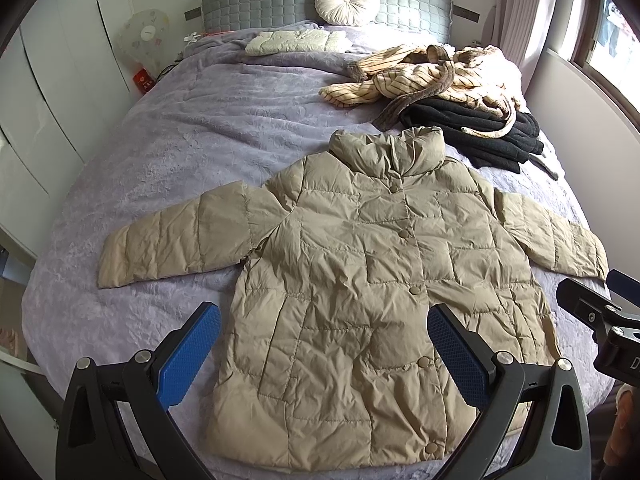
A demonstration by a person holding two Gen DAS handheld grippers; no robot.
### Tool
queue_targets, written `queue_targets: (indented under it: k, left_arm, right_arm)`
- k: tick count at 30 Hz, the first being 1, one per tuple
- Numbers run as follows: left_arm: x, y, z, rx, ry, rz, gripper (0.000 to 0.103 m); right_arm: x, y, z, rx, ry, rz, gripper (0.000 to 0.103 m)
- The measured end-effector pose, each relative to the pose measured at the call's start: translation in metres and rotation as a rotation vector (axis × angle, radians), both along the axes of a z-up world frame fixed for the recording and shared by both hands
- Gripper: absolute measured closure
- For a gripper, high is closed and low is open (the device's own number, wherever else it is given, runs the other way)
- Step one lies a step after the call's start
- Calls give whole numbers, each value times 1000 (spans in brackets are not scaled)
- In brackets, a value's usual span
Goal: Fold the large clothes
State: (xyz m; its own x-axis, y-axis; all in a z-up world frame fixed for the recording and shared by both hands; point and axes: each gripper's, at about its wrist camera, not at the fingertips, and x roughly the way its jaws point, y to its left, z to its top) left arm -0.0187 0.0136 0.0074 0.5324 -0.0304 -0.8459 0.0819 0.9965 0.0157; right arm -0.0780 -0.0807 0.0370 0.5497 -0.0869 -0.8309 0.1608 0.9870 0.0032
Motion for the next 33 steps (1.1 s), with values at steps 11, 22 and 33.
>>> queue_targets:
  k: [11, 22, 33]
  left_arm:
    - [-11, 23, -15, -16, 55, 29, 0]
    - [39, 124, -83, -113, 207, 187, 0]
    - [115, 296, -210, -493, 191, 470, 0]
  right_arm:
    - [3, 17, -16, 34, 56, 14, 0]
    - [33, 93, -54, 79, 203, 115, 0]
    - [53, 175, -121, 209, 374, 268, 0]
